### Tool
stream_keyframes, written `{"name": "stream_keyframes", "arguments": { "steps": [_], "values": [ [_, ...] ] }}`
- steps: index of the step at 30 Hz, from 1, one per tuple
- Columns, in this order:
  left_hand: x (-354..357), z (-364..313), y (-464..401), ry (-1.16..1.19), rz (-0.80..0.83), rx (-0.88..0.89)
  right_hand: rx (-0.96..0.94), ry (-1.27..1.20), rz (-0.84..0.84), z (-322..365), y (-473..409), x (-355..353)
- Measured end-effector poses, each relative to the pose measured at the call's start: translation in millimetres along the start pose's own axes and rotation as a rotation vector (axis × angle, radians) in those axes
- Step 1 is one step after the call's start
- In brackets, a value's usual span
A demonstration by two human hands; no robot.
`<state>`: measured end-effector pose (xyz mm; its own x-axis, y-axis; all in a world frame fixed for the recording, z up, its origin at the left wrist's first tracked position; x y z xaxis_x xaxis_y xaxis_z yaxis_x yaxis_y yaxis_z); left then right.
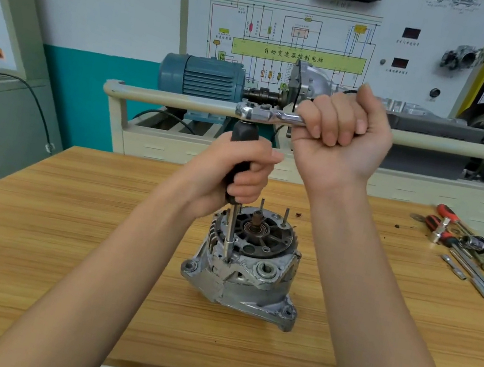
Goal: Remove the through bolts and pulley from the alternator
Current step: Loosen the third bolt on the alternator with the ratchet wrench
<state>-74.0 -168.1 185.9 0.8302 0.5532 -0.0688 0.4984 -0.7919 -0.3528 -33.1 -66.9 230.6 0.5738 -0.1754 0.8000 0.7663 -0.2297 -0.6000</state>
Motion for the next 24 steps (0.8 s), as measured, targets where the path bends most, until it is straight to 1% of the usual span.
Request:
{"name": "stream_keyframes", "arguments": {
  "steps": [1, 2, 3, 6, 8, 10, 12, 13, 14, 15, 16, 19, 21, 22, 23, 24],
  "values": [
    [2.3, -0.3, -0.8, 0.019, 0.04, -0.007, 0.009, -0.045, -0.014, 0.2, -1.5, -1.8],
    [3.9, 0.5, -1.6, 0.029, 0.041, -0.018, -0.002, -0.057, -0.02, 1.0, -1.3, -2.6],
    [4.1, 1.8, -2.5, 0.023, 0.004, -0.029, -0.027, -0.038, -0.017, 1.8, 0.4, -2.2],
    [2.7, 4.6, -2.9, -0.054, -0.242, -0.013, -0.148, 0.146, 0.07, 2.4, 12.8, 4.3],
    [1.9, 5.1, -2.3, -0.083, -0.438, 0.012, -0.255, 0.318, 0.191, -5.2, 23.9, 12.3],
    [1.2, 5.6, -1.8, -0.101, -0.6, 0.021, -0.372, 0.464, 0.289, -17.2, 31.9, 19.8],
    [0.7, 6.3, -0.9, -0.111, -0.682, 0.024, -0.44, 0.535, 0.327, -26.0, 35.5, 23.7],
    [-0.1, 6.4, 0.0, -0.114, -0.689, 0.028, -0.438, 0.534, 0.337, -27.2, 35.4, 24.0],
    [-1.2, 6.7, 1.2, -0.115, -0.67, 0.032, -0.409, 0.512, 0.342, -25.9, 34.2, 23.6],
    [-2.4, 6.6, 2.1, -0.114, -0.619, 0.038, -0.361, 0.476, 0.336, -22.7, 31.8, 22.7],
    [-3.5, 6.0, 2.7, -0.106, -0.534, 0.046, -0.301, 0.428, 0.31, -18.2, 28.5, 21.3],
    [-3.7, 2.0, 2.9, -0.058, -0.198, 0.046, -0.109, 0.184, 0.125, -3.6, 13.7, 9.9],
    [-0.6, 0.9, 0.7, -0.012, -0.012, 0.013, -0.02, 0.001, 0.015, 0.7, 5.9, 2.0],
    [2.4, 1.2, -0.6, 0.015, 0.05, -0.001, -0.002, -0.063, -0.016, 1.9, 3.2, -0.4],
    [5.1, 2.2, -2.1, 0.036, 0.079, -0.011, -0.006, -0.09, -0.036, 2.8, 1.9, -2.2],
    [5.9, 3.8, -3.4, 0.046, 0.069, -0.023, -0.03, -0.079, -0.046, 3.7, 1.9, -2.8]
  ]
}}
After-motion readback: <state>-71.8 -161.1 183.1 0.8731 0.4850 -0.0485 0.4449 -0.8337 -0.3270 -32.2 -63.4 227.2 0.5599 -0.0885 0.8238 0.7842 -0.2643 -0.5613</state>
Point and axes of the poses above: each hand's wrist, its own y-axis away from the middle knuckle, its own x-axis out of the palm, z = x × y, the point moved 4 cm from there along -y, towards the middle knuckle, and after that the axes turned 9 degrees about -y, right-handed, at the moved point
